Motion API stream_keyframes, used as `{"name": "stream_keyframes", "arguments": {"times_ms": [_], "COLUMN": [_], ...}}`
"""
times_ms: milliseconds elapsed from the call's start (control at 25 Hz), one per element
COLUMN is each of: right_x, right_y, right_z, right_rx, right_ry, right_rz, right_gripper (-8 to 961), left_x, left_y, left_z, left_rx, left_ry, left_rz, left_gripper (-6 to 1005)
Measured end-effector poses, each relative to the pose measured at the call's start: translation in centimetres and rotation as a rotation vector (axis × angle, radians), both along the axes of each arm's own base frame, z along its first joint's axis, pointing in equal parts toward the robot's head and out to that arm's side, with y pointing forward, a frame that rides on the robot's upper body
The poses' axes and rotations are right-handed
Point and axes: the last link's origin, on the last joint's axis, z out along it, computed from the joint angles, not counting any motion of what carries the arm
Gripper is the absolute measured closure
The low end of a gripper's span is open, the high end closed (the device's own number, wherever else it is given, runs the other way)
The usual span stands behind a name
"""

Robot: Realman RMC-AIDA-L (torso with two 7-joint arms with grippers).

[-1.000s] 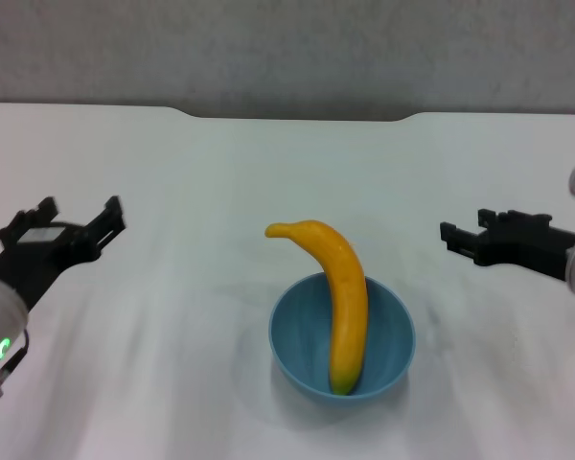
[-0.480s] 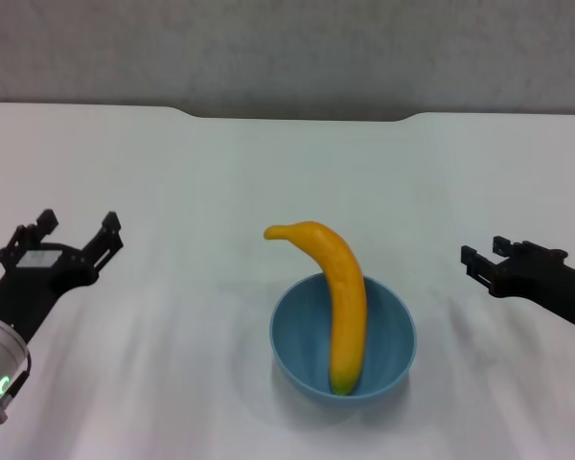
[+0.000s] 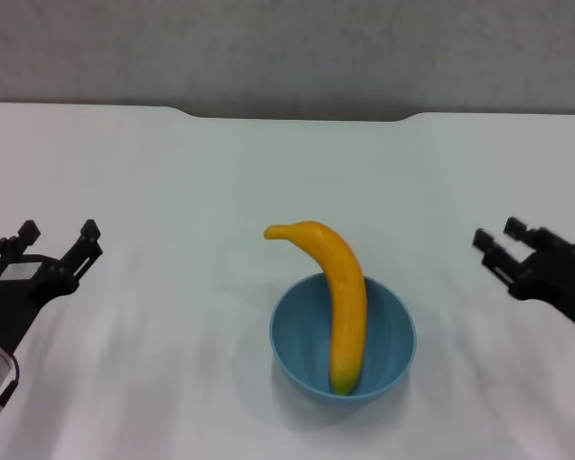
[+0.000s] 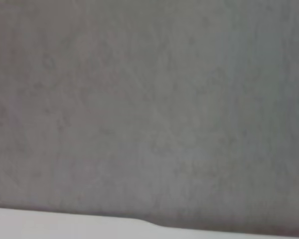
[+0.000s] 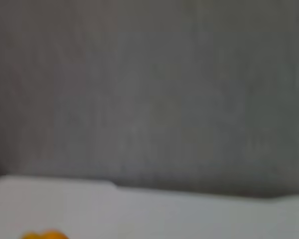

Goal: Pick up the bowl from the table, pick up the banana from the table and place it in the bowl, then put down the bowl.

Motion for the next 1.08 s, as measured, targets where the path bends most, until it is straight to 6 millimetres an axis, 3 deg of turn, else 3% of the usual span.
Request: {"name": "stream_keyframes", "arguments": {"times_ms": [160, 400, 640, 1080], "right_x": [1.0, 1.6, 2.7, 3.7], "right_y": [-1.2, -1.2, -1.3, -1.5], "right_z": [0.8, 1.4, 0.4, -0.5], "right_rx": [0.111, 0.171, 0.135, 0.086], "right_ry": [0.025, 0.026, -0.006, -0.052], "right_rz": [0.058, 0.042, -0.026, -0.076], "right_gripper": [435, 436, 436, 436], "left_x": [-0.4, -0.6, -0.8, -2.9], "left_y": [0.1, 0.3, 0.5, 0.4], "left_z": [0.1, 0.1, -0.2, -0.7], "left_rx": [0.004, 0.005, -0.007, -0.050], "left_ry": [-0.019, -0.018, 0.001, 0.051], "left_rz": [-0.017, -0.010, -0.008, 0.071], "left_gripper": [134, 134, 134, 134]}}
